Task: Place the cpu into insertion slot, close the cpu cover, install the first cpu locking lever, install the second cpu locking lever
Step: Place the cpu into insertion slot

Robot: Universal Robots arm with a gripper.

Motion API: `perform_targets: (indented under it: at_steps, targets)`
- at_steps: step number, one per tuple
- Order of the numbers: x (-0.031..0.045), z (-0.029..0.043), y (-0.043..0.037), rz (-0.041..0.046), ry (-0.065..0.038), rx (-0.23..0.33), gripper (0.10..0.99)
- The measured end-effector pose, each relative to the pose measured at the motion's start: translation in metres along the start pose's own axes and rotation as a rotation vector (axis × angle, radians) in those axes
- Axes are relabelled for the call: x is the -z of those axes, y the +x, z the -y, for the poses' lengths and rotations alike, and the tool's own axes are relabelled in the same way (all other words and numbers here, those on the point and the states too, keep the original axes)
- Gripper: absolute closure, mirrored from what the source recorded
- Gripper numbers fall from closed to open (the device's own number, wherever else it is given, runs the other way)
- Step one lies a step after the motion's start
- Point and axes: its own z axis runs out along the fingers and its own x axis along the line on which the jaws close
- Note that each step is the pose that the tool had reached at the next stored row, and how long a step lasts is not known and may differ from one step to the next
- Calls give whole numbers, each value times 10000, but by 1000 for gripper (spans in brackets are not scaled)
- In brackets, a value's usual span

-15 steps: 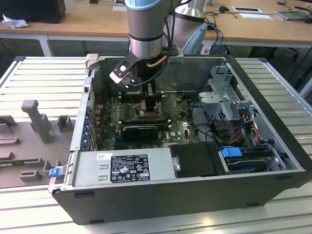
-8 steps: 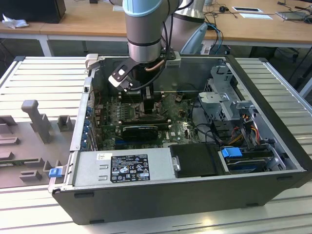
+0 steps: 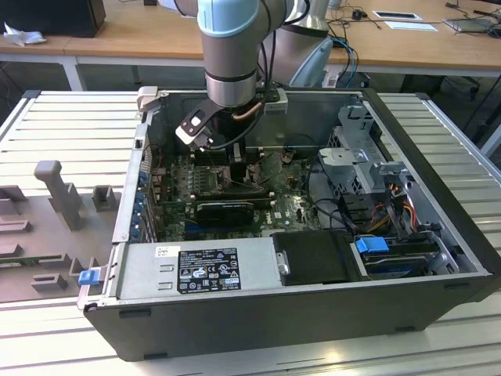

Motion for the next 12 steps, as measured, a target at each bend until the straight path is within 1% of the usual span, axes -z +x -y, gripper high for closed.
perform_targets:
  at_steps: [6,8,12]
  targets:
    - [-40,-2,7,15,0,-11,553]
    - [-71,0,7,16,0,-20,553]
    - [-78,0,6,18,0,-21,553]
